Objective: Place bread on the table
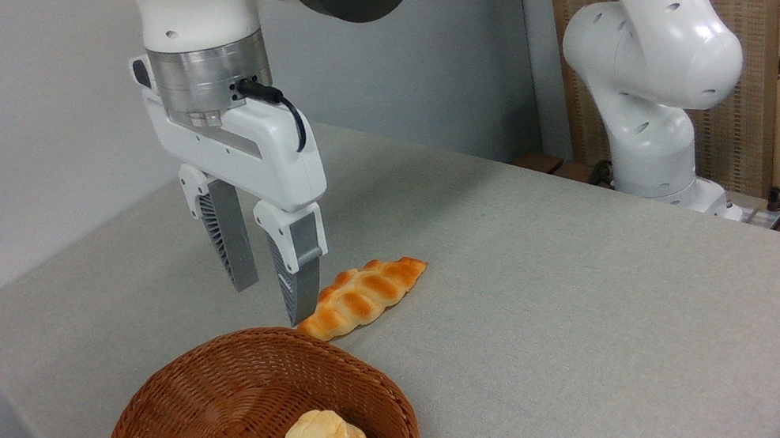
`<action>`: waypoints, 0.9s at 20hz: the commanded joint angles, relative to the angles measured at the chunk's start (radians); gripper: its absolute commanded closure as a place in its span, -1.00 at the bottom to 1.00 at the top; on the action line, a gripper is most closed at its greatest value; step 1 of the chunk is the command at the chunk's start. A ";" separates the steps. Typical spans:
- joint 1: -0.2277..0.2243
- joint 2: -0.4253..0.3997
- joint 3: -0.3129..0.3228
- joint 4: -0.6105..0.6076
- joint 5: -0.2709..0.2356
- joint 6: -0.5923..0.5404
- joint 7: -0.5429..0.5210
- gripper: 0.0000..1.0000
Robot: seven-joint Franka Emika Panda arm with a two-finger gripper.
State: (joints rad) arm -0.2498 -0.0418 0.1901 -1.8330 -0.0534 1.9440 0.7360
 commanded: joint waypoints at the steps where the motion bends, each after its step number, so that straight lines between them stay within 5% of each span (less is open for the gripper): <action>1: -0.009 -0.004 0.012 0.011 -0.017 -0.020 0.000 -1.00; 18: -0.006 0.005 0.019 0.014 -0.010 0.001 0.008 -1.00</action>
State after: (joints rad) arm -0.2498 -0.0418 0.1933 -1.8275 -0.0535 1.9440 0.7362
